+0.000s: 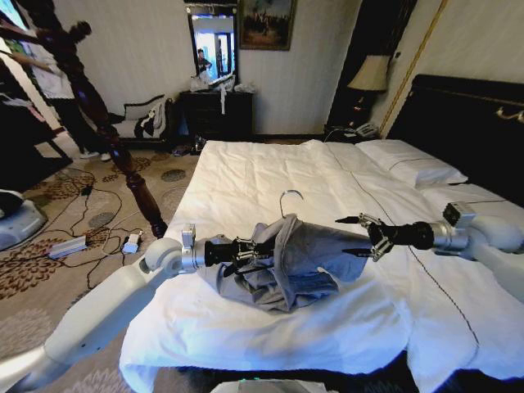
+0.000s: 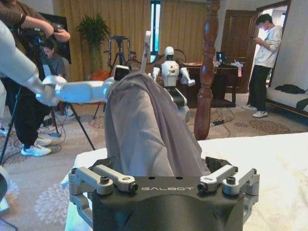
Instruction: Pick up the clothes from the bed and hang them on the clothes hanger.
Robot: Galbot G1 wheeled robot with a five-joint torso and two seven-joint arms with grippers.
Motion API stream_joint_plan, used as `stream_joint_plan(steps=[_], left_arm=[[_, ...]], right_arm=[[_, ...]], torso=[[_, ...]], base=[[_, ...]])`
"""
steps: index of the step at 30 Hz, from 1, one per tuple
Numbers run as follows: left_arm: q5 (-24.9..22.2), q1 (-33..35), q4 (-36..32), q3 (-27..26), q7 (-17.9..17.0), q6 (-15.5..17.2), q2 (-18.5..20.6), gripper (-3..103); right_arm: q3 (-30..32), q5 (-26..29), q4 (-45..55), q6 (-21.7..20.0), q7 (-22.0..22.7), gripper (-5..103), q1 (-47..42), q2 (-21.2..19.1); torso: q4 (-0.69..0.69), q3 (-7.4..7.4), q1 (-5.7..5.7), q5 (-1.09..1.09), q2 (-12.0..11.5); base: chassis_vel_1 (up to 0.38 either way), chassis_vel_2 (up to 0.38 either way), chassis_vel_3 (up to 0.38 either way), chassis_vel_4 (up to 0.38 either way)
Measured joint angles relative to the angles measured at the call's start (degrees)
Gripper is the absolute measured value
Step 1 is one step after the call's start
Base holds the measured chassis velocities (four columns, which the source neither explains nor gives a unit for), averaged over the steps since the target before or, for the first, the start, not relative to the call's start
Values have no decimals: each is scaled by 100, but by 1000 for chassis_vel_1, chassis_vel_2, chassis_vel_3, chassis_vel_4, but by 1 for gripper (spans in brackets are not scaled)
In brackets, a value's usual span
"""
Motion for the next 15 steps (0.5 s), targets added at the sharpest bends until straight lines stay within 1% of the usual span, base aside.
stream_joint_plan(steps=[2,4,5,6,7,9,10,11,12,15], left_arm=[[-9,-130,27,135,30,0,12,16],[-9,-233,71,256,50,0,-12,16],[-9,-233,71,256,50,0,-12,16],[-10,-281,93,309,55,0,-47,16],[-9,-307,105,337,56,-1,-66,16],[-5,-365,147,408,62,-7,-105,16],[-5,-365,147,408,62,-7,-105,16],[-2,-389,164,437,66,-11,-115,16],[-1,-407,177,459,70,-13,-120,16],[-4,-499,224,552,98,-24,-135,16]], right_arm=[[-16,-86,-16,71,-13,100,1,29],[-21,-142,-52,117,-147,100,6,60],[-21,-142,-52,117,-147,100,6,60],[-24,-175,-75,152,-261,101,8,74],[-27,-200,-92,181,-334,98,9,83],[-38,-266,-129,220,-496,88,21,113],[-38,-266,-129,220,-496,88,21,113],[-47,-283,-148,230,-538,83,29,128],[-52,-290,-155,234,-554,83,35,137],[-80,-320,-193,251,-575,66,57,162]], torso=[[0,0,0,0,0],[0,0,0,0,0],[0,0,0,0,0],[0,0,0,0,0],[0,0,0,0,0],[0,0,0,0,0],[0,0,0,0,0],[0,0,0,0,0],[0,0,0,0,0],[1,0,0,0,0]], base=[[0,0,0,0],[0,0,0,0],[0,0,0,0],[0,0,0,0],[0,0,0,0],[0,0,0,0],[0,0,0,0],[0,0,0,0],[0,0,0,0],[0,0,0,0]])
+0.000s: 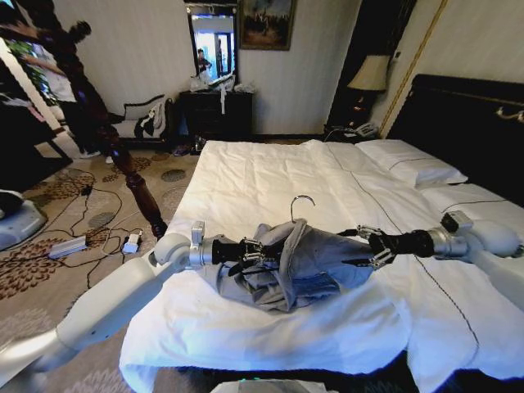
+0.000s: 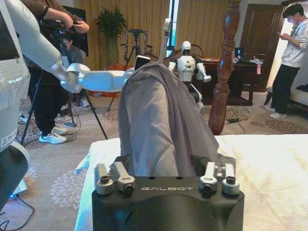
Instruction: Pick up the clothes from the bed and hang them on the clothes hanger.
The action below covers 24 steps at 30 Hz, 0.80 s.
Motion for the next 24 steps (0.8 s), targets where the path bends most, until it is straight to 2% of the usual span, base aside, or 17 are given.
stream_joint_plan(steps=[2,3,4,6,8,11,12,14,24], left_arm=[[-2,-22,12,26,7,-2,-8,16],[-4,-53,33,65,13,-6,-24,16],[-4,-74,49,89,16,-10,-42,16],[-6,-113,81,125,21,-13,-77,16],[-7,-125,92,135,23,-15,-85,16],[-10,-197,157,191,34,-31,-117,16],[-10,-197,157,191,34,-31,-117,16],[-12,-226,190,209,36,-37,-131,16],[-102,-349,252,245,5,-63,-142,16]], right_arm=[[-7,-5,-3,4,-1,66,3,4],[-13,-10,-5,6,-2,56,11,8],[-15,-12,-5,8,-4,56,18,14],[-19,-23,2,9,-5,44,23,28],[-20,-28,5,10,-5,44,23,32],[-21,-47,9,31,0,28,22,59],[-21,-47,9,31,0,28,22,59],[-21,-60,7,41,-2,19,15,71],[-2,-102,17,64,46,18,11,96]], torso=[[0,0,0,0,0],[-1,0,0,0,0],[0,0,0,0,0],[0,0,0,0,0],[-1,0,0,0,0],[0,0,0,0,0],[0,0,0,0,0],[-1,0,0,0,0],[-1,0,0,0,1]], base=[[0,0,0,0],[0,0,0,0],[0,0,0,0],[0,0,0,0],[0,0,0,0],[0,0,0,0],[0,0,0,0],[0,0,0,0],[0,0,0,0]])
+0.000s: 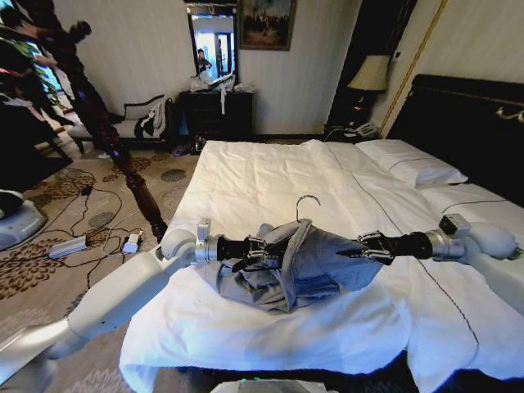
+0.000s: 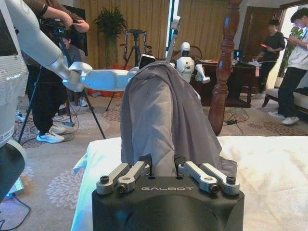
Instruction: Pick up the clothes from the bed and hang them on the clothes hanger.
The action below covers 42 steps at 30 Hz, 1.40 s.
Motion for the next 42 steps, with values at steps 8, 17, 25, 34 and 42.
stream_joint_plan(steps=[8,17,25,34,42], left_arm=[[-2,-53,4,9,-54,-66,52,16],[111,-82,81,21,-48,-194,119,16],[100,-81,129,24,-151,-285,114,16],[108,-182,268,79,-151,-357,58,18],[142,-334,396,99,-150,-390,-24,18]], right_arm=[[10,-21,71,24,120,18,-17,21],[21,-16,195,-32,181,18,-62,53],[15,-14,227,-42,230,18,-92,85],[14,-11,267,-34,240,18,-110,85],[15,-1,280,-10,244,18,-99,117]], torso=[[0,0,0,0,0],[0,0,0,0,0],[0,0,0,0,0],[0,0,0,-1,0],[0,0,0,0,-1]], base=[[0,0,0,0],[0,0,0,0],[0,0,0,0],[0,0,0,0],[0,0,0,0]])
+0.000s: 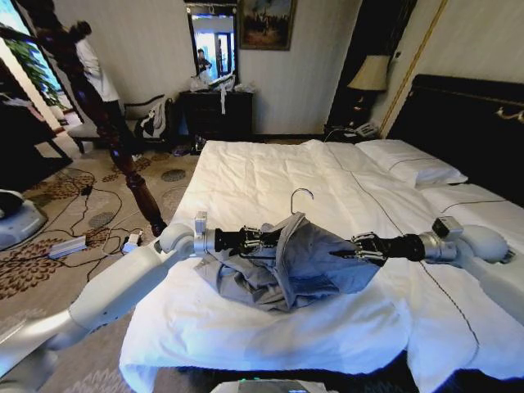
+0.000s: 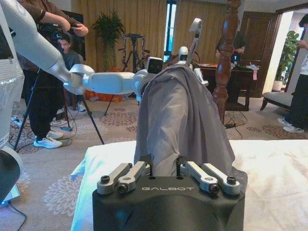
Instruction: Pick up the clothes from the bed and hang them on the clothes hanger.
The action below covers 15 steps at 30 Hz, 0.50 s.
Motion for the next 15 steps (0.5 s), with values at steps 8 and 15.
stream_joint_plan(steps=[8,15], left_arm=[[-8,33,-32,7,-7,-51,6,19],[-82,145,-134,-112,-132,-119,79,31]], right_arm=[[-5,-4,-45,12,1,18,8,31],[-43,-27,-156,23,95,18,5,55]], torso=[[0,0,0,0,0],[0,0,0,0,-1]], base=[[0,0,0,0],[0,0,0,0]])
